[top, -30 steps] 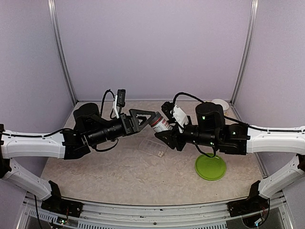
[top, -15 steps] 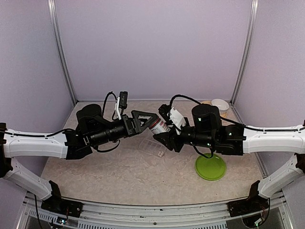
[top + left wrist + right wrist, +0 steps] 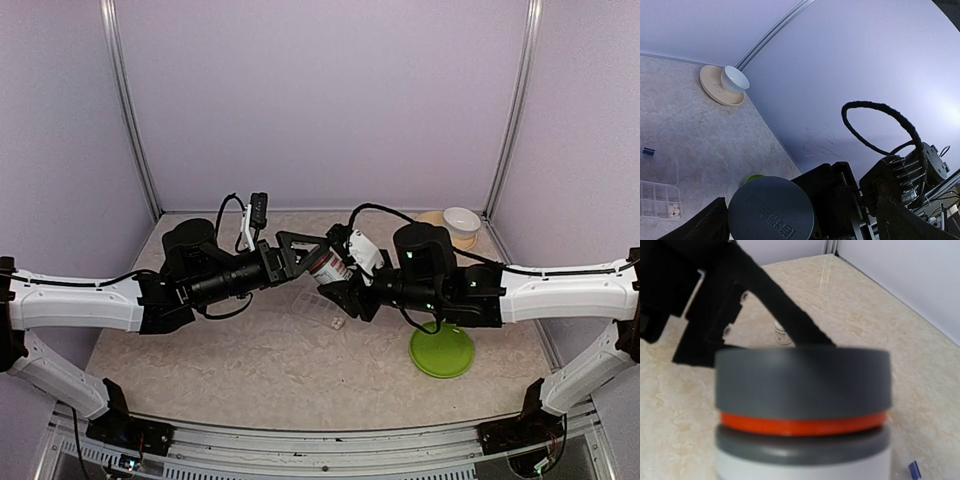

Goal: Sort the pills into containers
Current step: Screw the lid of the pill bottle onto the pill bottle.

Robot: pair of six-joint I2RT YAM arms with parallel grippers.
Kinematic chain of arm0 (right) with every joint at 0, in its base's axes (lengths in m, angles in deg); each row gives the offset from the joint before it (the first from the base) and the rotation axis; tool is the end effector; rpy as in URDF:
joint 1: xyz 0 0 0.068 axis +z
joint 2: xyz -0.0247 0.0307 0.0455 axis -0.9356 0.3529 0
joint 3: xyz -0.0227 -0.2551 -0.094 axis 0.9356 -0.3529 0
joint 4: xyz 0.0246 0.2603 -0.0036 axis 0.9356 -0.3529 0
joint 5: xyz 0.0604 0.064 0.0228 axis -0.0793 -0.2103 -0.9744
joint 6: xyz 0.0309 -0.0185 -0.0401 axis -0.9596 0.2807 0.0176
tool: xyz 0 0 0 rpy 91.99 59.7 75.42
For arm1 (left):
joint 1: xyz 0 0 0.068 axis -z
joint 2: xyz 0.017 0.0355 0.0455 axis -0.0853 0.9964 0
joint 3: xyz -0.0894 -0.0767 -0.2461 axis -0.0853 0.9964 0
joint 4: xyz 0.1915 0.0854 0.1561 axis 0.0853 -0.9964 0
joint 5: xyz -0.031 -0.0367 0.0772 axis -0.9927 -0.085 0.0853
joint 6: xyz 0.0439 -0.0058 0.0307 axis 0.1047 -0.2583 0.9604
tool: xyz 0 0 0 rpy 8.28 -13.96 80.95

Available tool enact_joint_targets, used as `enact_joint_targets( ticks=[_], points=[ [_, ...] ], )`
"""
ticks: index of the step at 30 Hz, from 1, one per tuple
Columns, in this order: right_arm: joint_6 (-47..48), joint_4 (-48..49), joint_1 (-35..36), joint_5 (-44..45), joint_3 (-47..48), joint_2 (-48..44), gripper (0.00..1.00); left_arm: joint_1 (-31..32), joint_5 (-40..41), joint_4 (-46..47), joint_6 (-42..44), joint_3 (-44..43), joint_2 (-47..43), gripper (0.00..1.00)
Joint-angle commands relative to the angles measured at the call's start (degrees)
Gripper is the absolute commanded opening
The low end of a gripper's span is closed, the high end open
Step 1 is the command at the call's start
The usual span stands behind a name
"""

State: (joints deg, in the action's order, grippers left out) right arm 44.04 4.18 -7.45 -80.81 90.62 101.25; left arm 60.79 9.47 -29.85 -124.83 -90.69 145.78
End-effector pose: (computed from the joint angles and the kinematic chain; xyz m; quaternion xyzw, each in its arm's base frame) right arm 0.1563 0.2865 0.2873 -0.4040 0.7090 0.2644 0.5140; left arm 0.1715 -0.2600 0.2980 0.0909 0.7002 -0.5763 0.4115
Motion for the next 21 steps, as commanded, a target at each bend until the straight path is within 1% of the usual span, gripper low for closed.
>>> enact_joint_targets(
  ticks=[1, 21],
  points=[
    [1.3, 1.6, 1.7, -2.2, 0.7, 1.8, 0.21, 0.4, -1.5, 2.6, -0.3, -1.8, 0.2, 0.99],
    [2.7, 2.8, 4.6, -4.6, 1.9, 4.4, 0.21, -0.9, -1.2, 2.6, -1.5, -1.4, -0.3, 0.99]
  ],
)
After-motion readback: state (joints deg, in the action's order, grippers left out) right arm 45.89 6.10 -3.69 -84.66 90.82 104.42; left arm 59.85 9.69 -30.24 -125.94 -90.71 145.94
